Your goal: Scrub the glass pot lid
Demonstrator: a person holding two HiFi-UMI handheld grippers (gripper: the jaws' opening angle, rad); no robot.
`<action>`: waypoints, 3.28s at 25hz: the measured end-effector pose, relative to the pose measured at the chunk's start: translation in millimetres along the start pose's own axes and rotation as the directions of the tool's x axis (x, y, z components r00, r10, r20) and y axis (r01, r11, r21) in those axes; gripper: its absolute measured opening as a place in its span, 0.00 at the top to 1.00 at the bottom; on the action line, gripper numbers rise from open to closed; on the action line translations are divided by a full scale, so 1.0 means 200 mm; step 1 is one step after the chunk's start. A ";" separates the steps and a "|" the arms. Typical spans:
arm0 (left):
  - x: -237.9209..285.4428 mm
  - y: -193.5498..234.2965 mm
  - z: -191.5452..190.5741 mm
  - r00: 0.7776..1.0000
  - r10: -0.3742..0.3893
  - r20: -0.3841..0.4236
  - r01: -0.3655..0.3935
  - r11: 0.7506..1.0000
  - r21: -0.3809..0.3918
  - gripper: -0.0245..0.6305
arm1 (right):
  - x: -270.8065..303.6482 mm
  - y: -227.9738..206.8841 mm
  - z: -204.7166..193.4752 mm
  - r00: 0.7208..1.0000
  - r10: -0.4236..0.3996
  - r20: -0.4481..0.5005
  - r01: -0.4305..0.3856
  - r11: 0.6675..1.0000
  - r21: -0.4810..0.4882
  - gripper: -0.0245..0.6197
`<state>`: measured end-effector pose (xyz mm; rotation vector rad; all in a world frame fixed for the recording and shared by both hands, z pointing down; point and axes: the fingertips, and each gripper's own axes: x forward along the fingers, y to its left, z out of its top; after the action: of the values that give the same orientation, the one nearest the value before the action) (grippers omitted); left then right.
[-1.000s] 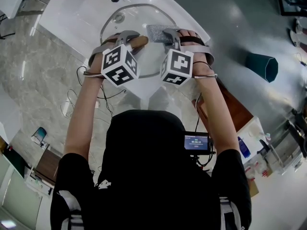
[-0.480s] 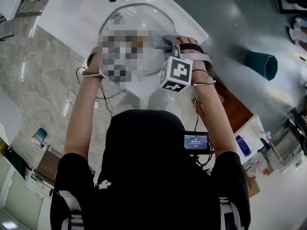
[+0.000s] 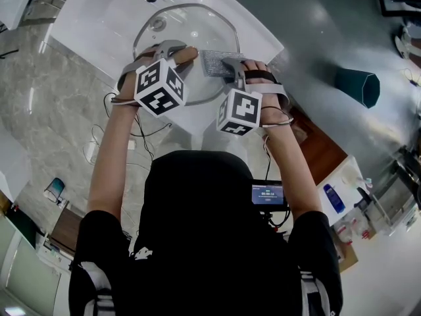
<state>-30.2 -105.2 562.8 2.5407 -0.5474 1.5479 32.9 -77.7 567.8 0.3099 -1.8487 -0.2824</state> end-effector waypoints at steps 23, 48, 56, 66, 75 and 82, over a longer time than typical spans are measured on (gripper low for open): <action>0.00 0.00 0.00 1.000 0.000 0.000 0.000 1.000 -0.001 0.70 | -0.03 0.06 0.00 1.000 0.002 0.015 -0.002 1.000 -0.001 0.85; 0.00 0.00 0.00 1.000 -0.001 0.007 0.001 1.000 0.000 0.70 | 0.14 -0.27 0.03 0.997 -0.075 -0.032 0.074 0.996 -0.044 0.85; 0.00 0.00 0.00 1.000 0.002 0.009 -0.002 1.000 -0.002 0.70 | 0.20 -0.36 0.08 0.993 -0.110 -0.033 0.108 0.992 -0.071 0.84; 0.00 0.01 -0.01 1.000 0.006 0.012 -0.006 1.000 -0.013 0.70 | 0.22 -0.37 0.09 0.994 -0.107 -0.035 0.105 0.992 -0.065 0.84; 0.00 0.01 0.00 1.000 0.010 0.013 -0.009 1.000 -0.019 0.70 | 0.20 -0.35 0.07 0.995 -0.088 -0.042 0.085 0.995 -0.057 0.84; 0.00 0.01 -0.01 1.000 0.008 0.010 -0.008 1.000 -0.018 0.70 | 0.15 -0.27 0.06 0.997 -0.070 -0.043 0.069 0.997 -0.026 0.84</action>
<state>-32.4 -106.9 562.7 2.5378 -0.5703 1.5263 17.3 -139.0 572.4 0.3609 -1.7922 -0.3432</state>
